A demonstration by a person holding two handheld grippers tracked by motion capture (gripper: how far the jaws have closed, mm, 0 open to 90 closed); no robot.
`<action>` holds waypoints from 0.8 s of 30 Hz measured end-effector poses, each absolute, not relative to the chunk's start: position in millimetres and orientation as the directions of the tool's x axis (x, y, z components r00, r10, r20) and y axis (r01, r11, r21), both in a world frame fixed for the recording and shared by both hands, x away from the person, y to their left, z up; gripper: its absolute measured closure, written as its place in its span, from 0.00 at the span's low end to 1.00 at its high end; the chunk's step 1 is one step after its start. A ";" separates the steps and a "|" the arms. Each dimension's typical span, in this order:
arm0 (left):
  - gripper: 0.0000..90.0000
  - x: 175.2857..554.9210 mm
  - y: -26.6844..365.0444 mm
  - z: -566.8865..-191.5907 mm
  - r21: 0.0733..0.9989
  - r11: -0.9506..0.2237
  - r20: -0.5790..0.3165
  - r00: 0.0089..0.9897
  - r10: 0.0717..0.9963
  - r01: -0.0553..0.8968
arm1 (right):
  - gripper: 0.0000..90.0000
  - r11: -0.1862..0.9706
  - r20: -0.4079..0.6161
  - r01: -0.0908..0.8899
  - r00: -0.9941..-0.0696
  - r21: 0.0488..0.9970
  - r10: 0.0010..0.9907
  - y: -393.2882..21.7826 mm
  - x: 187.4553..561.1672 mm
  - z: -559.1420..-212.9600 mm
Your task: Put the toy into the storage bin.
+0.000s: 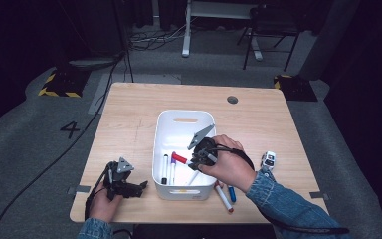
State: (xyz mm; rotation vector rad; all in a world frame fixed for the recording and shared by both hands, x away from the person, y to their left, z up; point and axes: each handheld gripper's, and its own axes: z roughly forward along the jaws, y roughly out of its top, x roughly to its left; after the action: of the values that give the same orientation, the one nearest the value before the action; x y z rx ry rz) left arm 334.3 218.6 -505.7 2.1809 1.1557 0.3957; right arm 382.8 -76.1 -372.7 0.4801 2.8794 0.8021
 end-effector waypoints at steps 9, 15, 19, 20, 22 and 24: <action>0.00 334.1 218.6 -505.7 0.655 -0.413 -0.030 0.569 0.822 0.632 | 0.58 0.742 -0.015 0.284 -0.930 0.607 0.368 -89.1 377.1 -358.1; 0.00 334.1 218.7 -505.7 0.655 -0.414 -0.028 0.568 0.822 0.632 | 0.59 0.711 -0.017 0.300 -0.916 0.637 0.401 -115.4 374.0 -346.8; 0.00 334.1 218.7 -505.7 0.655 -0.414 -0.028 0.568 0.822 0.632 | 0.60 0.694 -0.011 0.326 -0.901 0.642 0.434 -135.7 372.8 -342.1; 0.00 334.1 218.7 -505.7 0.655 -0.414 -0.028 0.568 0.822 0.632 | 0.61 0.687 -0.009 0.337 -0.895 0.643 0.447 -142.0 372.6 -340.9; 0.00 334.1 218.7 -505.7 0.655 -0.414 -0.027 0.568 0.822 0.631 | 0.61 0.675 -0.001 0.354 -0.885 0.647 0.466 -150.6 372.2 -339.3; 0.00 334.1 218.7 -505.7 0.655 -0.414 -0.028 0.568 0.822 0.632 | 0.62 0.671 -0.012 0.357 -0.878 0.650 0.478 -160.9 372.1 -337.1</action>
State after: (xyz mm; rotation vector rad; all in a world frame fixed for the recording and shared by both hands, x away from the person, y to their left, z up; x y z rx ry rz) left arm 334.1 218.7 -505.7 2.1787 1.1575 0.3972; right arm 372.1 -160.9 -337.1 0.6822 2.7032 0.9936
